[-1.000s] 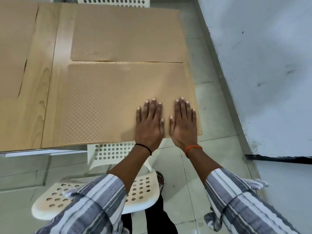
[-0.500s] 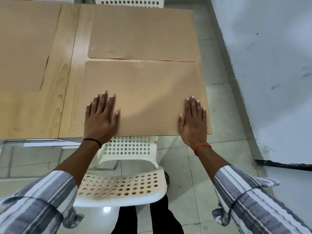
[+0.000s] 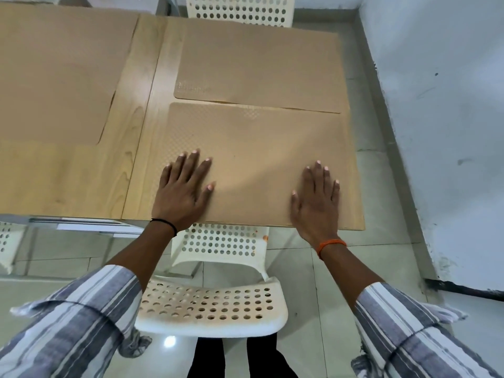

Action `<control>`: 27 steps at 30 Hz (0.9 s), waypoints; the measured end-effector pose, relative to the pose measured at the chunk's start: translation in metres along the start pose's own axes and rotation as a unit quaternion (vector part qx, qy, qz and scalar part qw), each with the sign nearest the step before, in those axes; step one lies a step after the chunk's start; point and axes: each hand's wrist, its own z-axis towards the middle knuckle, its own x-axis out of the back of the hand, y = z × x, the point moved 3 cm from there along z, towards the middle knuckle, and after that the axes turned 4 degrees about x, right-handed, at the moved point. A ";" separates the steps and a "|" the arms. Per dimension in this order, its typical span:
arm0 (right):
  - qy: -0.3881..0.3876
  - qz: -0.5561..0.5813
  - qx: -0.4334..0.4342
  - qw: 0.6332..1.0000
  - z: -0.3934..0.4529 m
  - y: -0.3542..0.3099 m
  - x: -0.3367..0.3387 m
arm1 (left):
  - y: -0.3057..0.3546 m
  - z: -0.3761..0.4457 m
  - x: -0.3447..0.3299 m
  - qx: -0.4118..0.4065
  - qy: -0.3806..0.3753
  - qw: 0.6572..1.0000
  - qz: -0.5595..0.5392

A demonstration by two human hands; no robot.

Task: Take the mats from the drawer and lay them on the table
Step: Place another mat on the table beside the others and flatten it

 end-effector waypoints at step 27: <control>0.016 0.025 0.064 0.997 0.021 -0.095 -0.015 | 0.074 0.146 -0.001 -0.131 -0.053 0.990 -0.015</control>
